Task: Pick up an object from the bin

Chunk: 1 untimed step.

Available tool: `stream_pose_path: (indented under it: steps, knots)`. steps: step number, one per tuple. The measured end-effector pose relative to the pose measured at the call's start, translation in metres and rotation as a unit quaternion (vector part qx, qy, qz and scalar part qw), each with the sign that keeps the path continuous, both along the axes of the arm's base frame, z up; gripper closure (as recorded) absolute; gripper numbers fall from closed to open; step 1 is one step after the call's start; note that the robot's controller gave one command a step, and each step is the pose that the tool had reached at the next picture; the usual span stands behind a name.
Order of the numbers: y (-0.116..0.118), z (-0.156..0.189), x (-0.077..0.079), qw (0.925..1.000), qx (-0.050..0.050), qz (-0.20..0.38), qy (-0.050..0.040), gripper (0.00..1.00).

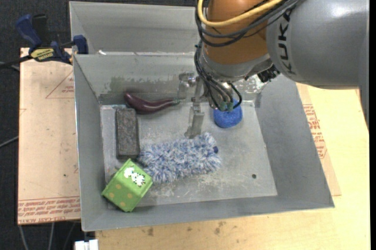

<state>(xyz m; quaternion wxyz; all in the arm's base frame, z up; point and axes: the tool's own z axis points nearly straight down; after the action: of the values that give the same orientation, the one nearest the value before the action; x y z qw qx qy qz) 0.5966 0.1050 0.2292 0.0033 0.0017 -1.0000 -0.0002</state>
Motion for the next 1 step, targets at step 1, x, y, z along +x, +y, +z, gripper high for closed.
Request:
stream_pose_path:
  steps: [1]
  knots:
    - [-0.0006, 0.0051, 0.0011, 1.0000, 0.001, -0.001, -0.0041, 0.00]
